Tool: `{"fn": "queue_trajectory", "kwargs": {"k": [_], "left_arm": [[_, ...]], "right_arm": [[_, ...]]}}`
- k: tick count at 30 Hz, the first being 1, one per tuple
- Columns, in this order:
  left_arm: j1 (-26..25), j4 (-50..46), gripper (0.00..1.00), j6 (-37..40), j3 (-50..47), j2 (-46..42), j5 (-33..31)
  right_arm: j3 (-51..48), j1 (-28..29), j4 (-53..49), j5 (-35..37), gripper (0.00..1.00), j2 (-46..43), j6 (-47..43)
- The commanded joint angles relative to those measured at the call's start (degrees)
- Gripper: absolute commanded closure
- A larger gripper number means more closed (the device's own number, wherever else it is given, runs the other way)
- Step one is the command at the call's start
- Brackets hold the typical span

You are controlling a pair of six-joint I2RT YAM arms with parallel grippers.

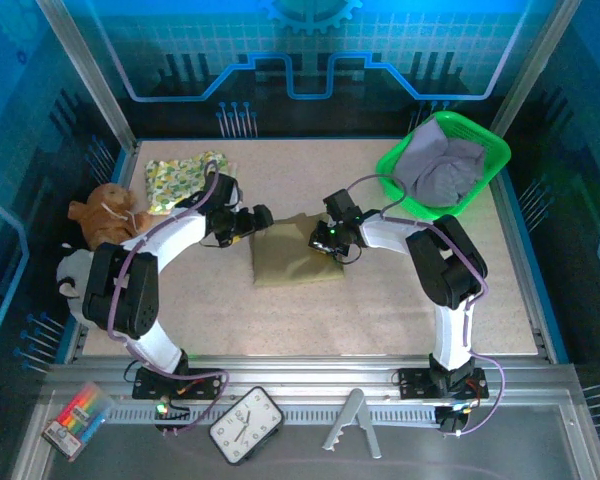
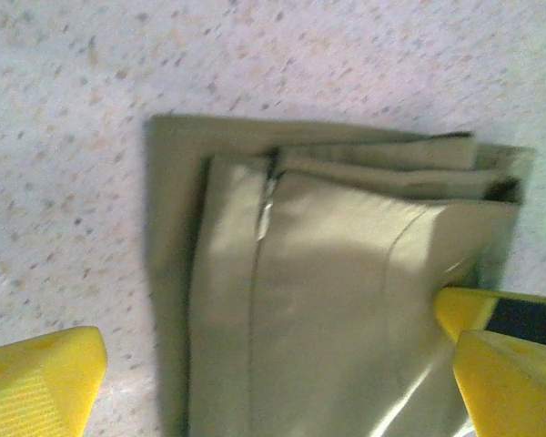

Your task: Fold and stack the skirts

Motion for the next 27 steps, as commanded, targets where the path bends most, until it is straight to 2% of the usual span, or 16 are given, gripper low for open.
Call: {"fn": "queue_trajectory", "kwargs": {"k": [1, 4, 10, 11, 12, 13, 17, 22, 27], "left_arm": [[0.0, -3.6, 0.01, 1.6, -2.1, -0.1, -1.0], [-0.2, -3.9, 0.01, 0.4, -2.7, -0.6, -0.5], [-1.5, -2.6, 0.01, -4.7, -3.9, -4.4, 0.0], [-1.9, -2.1, 0.01, -5.9, -4.2, -5.2, 0.2], [-2.3, -1.4, 0.01, -7.6, -4.5, -6.3, 0.3], [-2.5, -0.7, 0.01, -9.7, -4.9, -7.3, 0.3], [-3.5, 4.9, 0.01, -19.4, -8.8, -11.3, 1.3], [-6.2, 18.3, 0.01, -32.0, -16.3, -15.9, 2.0], [-8.6, 34.9, 0.01, -44.3, -23.0, -15.3, 4.5]], "right_arm": [[-1.8, -0.3, -3.6, 1.1, 0.72, 0.2, 1.0], [-1.7, 0.1, -3.9, 1.7, 0.6, -2.6, 0.9], [1.6, 0.7, -7.2, 3.4, 0.42, -7.5, -1.9], [2.2, 0.8, -7.5, 3.4, 0.32, -7.9, -2.3], [3.0, 0.8, -7.7, 3.4, 0.13, -8.1, -2.8], [3.7, 0.8, -7.7, 3.3, 0.0, -8.2, -3.3], [6.7, 0.6, -7.3, 2.0, 0.0, -7.4, -4.4], [10.3, -0.7, -4.4, -4.4, 0.0, -5.1, -3.0], [15.0, -1.2, -5.1, -7.2, 0.0, -1.3, -0.4]]}}
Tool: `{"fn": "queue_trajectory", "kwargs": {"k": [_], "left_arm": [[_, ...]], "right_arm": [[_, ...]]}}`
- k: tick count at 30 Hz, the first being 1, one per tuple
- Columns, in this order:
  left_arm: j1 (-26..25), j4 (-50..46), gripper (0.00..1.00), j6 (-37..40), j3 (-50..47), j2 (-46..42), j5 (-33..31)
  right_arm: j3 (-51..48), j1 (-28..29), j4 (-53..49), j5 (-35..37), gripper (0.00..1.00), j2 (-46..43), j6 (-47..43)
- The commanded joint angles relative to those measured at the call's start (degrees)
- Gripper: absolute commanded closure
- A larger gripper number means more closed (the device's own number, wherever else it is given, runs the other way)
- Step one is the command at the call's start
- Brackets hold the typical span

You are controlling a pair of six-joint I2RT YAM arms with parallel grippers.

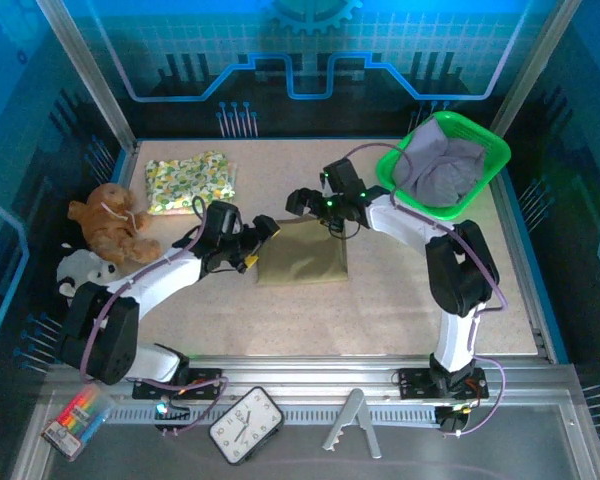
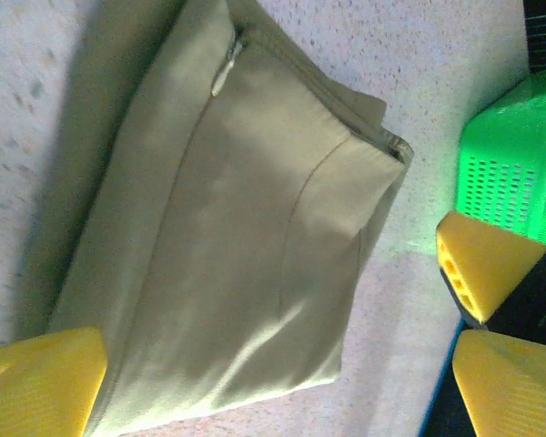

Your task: Fold and stack the skirts

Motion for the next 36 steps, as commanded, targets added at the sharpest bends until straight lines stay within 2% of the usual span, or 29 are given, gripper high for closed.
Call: {"fn": "queue_trajectory", "kwargs": {"k": [1, 8, 12, 17, 21, 24, 26, 29, 33, 36], "left_arm": [[-1.7, 16.1, 0.01, -12.5, -3.5, 0.6, 2.4], [-2.5, 20.2, 0.01, -13.8, -4.0, 5.3, 0.6], [-2.5, 18.9, 0.01, -13.0, -4.7, 7.7, -0.8], [-2.5, 17.5, 0.01, -10.6, -6.2, 12.0, -3.1], [-2.4, 19.2, 0.01, -10.6, -7.7, 15.9, -1.4], [-2.3, 19.2, 0.01, -8.5, -6.1, 13.6, 2.1], [-2.3, 15.1, 0.01, -5.2, -3.0, 10.3, 3.7], [-2.3, 1.6, 0.01, 4.2, 3.7, 5.0, 1.8], [-1.9, -20.8, 0.01, 18.4, 13.1, 3.2, -12.6], [-0.2, -28.2, 0.01, 24.7, 17.5, 6.2, -16.4]], "right_arm": [[3.4, -0.5, -0.2, -3.5, 0.0, 3.6, 2.6], [4.1, -1.0, 2.6, -4.2, 0.0, 6.6, 5.7], [5.1, -1.7, 3.0, -5.7, 0.0, 9.2, 5.7], [6.1, -2.8, 2.8, -3.4, 0.0, 13.1, 4.0], [6.8, -3.7, 1.4, -3.0, 0.0, 15.8, 3.0], [6.4, -3.4, 0.9, -4.1, 0.0, 13.4, 1.2], [6.3, -3.2, -1.2, -4.3, 0.0, 11.0, -0.4], [3.3, -3.0, -2.5, -4.4, 0.0, 6.0, -0.9], [-3.8, -2.7, -3.1, -3.3, 0.01, 0.1, 0.6], [-8.6, -2.0, -2.4, -3.4, 0.09, -3.0, 1.3]]}}
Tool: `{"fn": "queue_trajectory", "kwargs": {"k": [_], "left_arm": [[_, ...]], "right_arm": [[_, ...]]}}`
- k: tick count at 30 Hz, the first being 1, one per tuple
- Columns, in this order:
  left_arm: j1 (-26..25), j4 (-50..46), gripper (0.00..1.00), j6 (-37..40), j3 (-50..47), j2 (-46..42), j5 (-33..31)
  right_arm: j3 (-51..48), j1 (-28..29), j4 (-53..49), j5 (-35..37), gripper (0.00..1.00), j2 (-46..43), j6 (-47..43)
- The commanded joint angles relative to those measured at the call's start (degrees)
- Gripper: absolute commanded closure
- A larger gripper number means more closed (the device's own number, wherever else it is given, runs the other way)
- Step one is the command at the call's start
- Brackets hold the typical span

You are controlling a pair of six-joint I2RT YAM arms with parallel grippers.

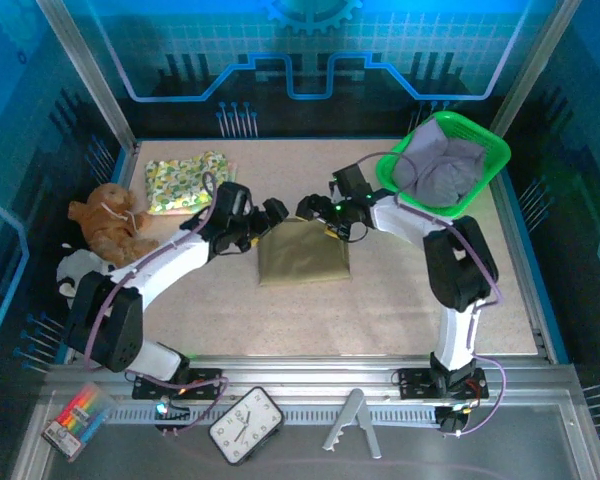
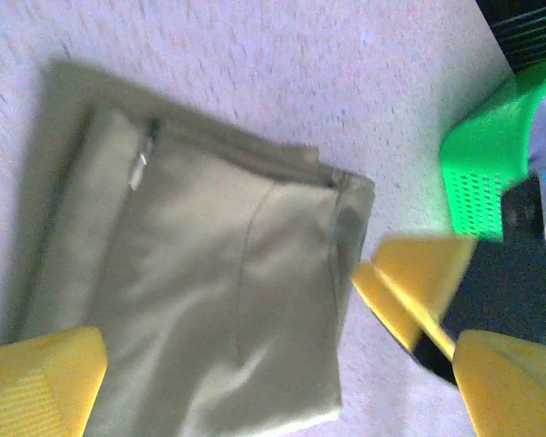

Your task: Fold and stack the skirts

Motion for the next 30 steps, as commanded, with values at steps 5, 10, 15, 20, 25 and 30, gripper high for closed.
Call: {"fn": "queue_trajectory", "kwargs": {"k": [5, 10, 15, 20, 25, 30], "left_arm": [[4.0, -19.8, 0.11, 16.9, 7.7, 8.4, -4.5], [5.1, -18.3, 0.26, 19.2, 10.7, 14.4, 1.3], [5.0, -16.4, 0.37, 20.3, 12.0, 19.4, 4.7], [5.0, -13.0, 0.47, 20.8, 11.5, 22.8, 6.8], [5.1, -12.2, 0.51, 20.3, 11.6, 24.9, 7.3], [5.0, -9.8, 0.53, 19.4, 9.9, 24.4, 10.6]], "right_arm": [[-4.7, 2.9, -5.0, 0.5, 0.62, -2.6, -2.6], [-6.5, 3.2, -4.6, 1.0, 1.0, 0.7, -3.0], [-8.3, 2.9, -2.7, 0.4, 1.0, 4.1, -1.5], [-9.4, 2.9, -1.9, 0.5, 1.0, 5.9, -0.3], [-10.6, 2.6, -1.2, 0.7, 1.0, 5.9, 0.2], [-11.1, 2.1, -0.4, 0.4, 1.0, 6.1, 0.7]]}}
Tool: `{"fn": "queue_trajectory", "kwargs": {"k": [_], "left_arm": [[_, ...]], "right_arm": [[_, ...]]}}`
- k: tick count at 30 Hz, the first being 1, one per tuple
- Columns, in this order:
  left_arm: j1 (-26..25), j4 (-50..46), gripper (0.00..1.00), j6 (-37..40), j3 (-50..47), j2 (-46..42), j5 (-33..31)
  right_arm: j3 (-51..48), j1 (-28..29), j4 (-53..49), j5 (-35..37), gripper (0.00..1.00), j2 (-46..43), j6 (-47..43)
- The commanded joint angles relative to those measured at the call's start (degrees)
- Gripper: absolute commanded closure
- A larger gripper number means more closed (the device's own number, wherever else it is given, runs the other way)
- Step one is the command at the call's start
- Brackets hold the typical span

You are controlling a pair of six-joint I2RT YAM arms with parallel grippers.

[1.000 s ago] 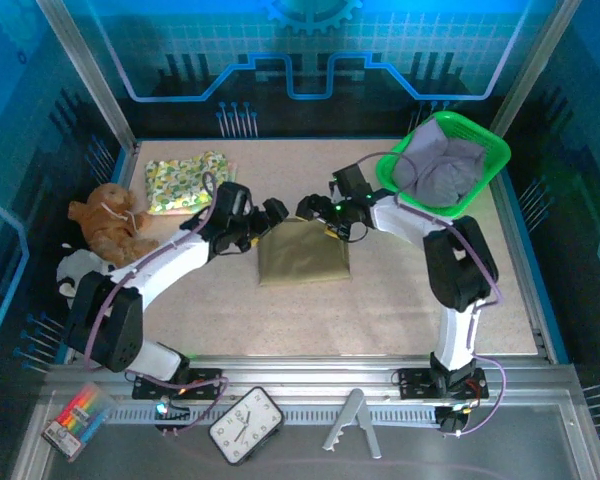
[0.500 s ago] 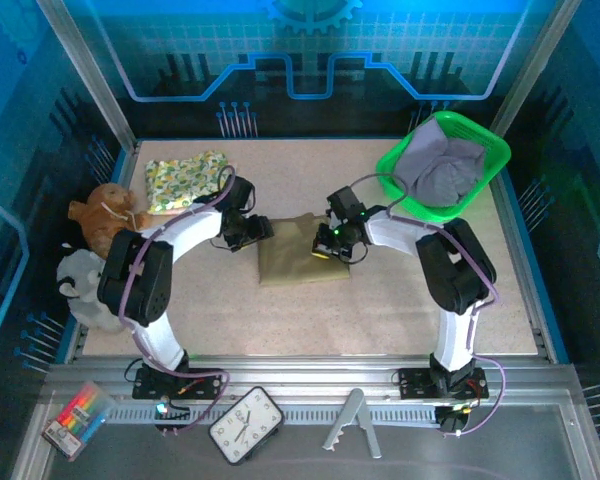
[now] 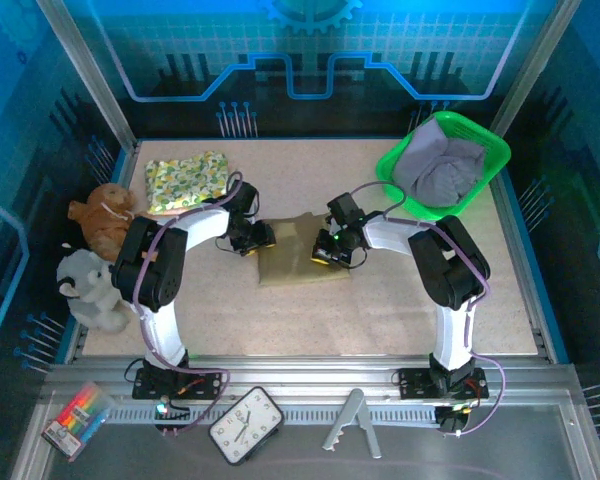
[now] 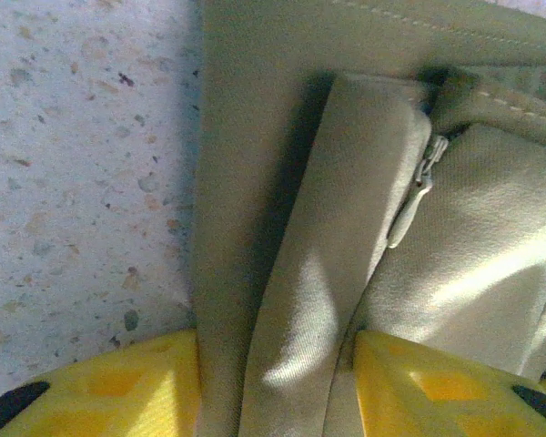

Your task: Fold and stack the skirts

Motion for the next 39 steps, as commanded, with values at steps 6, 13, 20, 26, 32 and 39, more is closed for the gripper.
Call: {"fn": "queue_trajectory", "kwargs": {"k": [6, 13, 20, 26, 32, 39], "left_arm": [[-0.1, 4.3, 0.55, -0.7, -1.9, 0.9, 5.8], [-0.2, 1.2, 0.78, -0.3, -2.2, -2.0, -1.9], [-2.6, -5.5, 1.0, 4.3, 0.8, -4.4, -15.8], [-6.0, -14.2, 1.0, 8.6, 7.9, -3.2, -33.6], [-7.4, -20.1, 1.0, 12.0, 14.1, -0.9, -44.1], [-8.0, -25.0, 1.0, 16.0, 20.9, 1.4, -53.0]], "right_arm": [[-2.4, -0.8, -1.2, 1.8, 1.0, 2.0, 1.3], [-3.0, -1.2, -0.8, 1.8, 1.0, 1.2, 1.6], [-3.3, -1.6, 2.5, -0.4, 1.0, -1.3, 3.2], [-0.5, -1.8, -0.3, 3.6, 0.65, -8.3, 1.1], [-1.0, -3.6, -3.0, 9.4, 0.3, -16.1, -1.4], [-2.2, -4.4, -8.1, 24.4, 0.0, -24.9, -5.2]]}}
